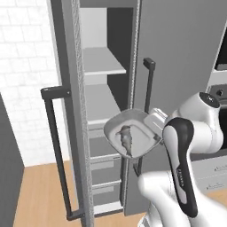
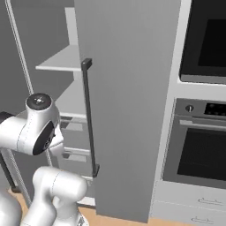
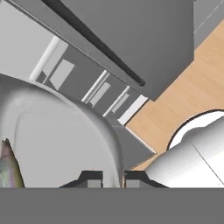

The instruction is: Take the meat container that has the fish and place it on the second highest rack of the freezer. Then take the vegetable container that has the garlics and place it on the highest rack of the freezer.

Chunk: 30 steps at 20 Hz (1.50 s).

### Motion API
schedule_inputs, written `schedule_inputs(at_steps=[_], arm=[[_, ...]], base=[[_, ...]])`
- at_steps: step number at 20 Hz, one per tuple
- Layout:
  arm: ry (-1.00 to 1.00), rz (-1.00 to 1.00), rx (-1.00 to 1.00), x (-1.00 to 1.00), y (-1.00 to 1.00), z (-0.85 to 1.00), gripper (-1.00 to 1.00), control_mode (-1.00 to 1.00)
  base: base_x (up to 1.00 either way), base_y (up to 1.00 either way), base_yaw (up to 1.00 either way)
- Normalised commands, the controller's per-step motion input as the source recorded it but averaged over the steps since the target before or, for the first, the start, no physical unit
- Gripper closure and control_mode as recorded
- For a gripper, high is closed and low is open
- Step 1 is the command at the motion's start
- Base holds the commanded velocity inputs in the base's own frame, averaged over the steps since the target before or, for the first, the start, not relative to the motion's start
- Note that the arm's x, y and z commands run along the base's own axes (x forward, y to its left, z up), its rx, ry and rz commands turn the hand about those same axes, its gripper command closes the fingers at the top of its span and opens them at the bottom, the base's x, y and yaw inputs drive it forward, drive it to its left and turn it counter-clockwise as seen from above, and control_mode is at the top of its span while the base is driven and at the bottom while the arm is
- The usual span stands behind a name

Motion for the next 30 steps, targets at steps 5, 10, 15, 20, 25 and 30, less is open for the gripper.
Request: schedule_inputs(at_steps=[5, 10, 15, 20, 25, 30], arm=[[0.00, 0.00, 0.00, 0.00, 0.00, 0.00, 1.00, 1.00], [-0.03, -0.14, 0.00, 0.15, 0.26, 0.00, 1.00, -1.00], [-0.09, -0.52, 0.01, 0.53, 0.72, 0.00, 1.00, -1.00], [0.03, -0.40, 0.17, 0.87, 0.07, 0.00, 1.00, -1.00], [0.08, 0.00, 0.04, 0.60, -0.38, -0.13, 1.00, -1.00], [0.03, 0.09, 0.04, 0.26, 0.32, -0.18, 1.00, -1.00]], base=[[0.30, 0.38, -0.20], [0.31, 0.23, -0.18], [0.00, 0.00, 0.00], [0.00, 0.00, 0.00], [0.00, 0.00, 0.00], [0.00, 0.00, 0.00]])
